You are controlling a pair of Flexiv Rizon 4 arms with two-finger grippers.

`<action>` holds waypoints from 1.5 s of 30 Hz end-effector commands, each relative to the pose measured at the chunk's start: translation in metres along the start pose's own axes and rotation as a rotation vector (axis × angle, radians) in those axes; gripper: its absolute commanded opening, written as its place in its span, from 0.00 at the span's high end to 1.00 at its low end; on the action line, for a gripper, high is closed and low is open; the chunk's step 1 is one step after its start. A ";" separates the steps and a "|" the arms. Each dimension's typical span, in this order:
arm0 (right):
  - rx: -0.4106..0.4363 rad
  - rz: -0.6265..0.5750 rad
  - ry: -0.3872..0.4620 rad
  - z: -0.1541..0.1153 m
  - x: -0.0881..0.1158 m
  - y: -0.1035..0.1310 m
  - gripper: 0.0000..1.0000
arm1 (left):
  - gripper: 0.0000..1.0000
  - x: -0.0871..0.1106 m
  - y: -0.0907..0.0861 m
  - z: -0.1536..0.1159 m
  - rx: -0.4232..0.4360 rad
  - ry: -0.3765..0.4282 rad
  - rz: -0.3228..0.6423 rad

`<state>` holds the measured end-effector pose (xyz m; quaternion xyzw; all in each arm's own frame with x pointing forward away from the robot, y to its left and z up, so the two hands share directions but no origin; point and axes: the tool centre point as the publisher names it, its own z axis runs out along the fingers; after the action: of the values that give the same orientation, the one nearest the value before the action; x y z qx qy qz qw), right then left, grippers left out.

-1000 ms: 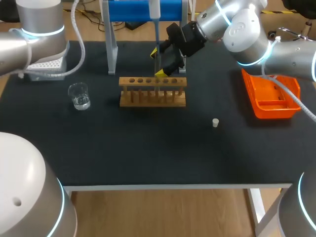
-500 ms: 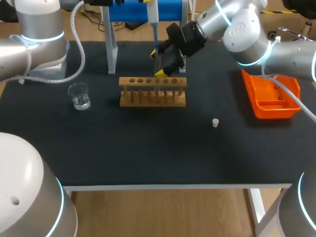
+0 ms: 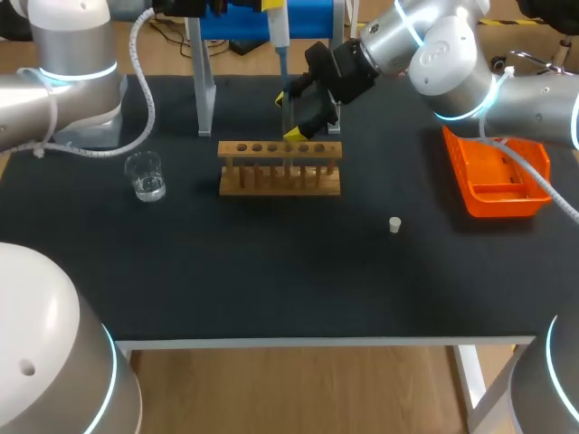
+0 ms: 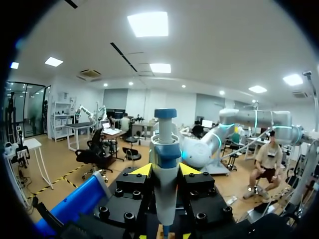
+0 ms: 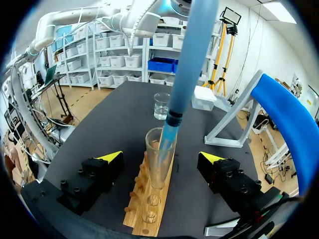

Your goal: Invert the test tube, pick up the pipette, mount the tip to pipette, aspirate from beaker and dispense into the tube, eject the tip, return the pipette, and cap with the stopper.

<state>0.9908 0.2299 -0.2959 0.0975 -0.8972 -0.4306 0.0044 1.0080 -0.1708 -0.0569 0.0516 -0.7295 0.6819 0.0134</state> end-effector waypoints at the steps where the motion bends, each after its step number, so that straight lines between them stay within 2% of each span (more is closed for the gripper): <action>1: 0.002 0.000 0.005 -0.001 -0.001 0.000 0.00 | 1.00 -0.004 0.001 0.002 0.002 0.010 0.002; 45: 0.002 0.000 0.005 -0.001 -0.001 0.000 0.00 | 1.00 -0.001 0.020 0.002 0.002 -0.022 -0.018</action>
<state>0.9908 0.2299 -0.2959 0.0975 -0.8973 -0.4306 0.0045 1.0088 -0.1717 -0.0770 0.0650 -0.7285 0.6819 0.0123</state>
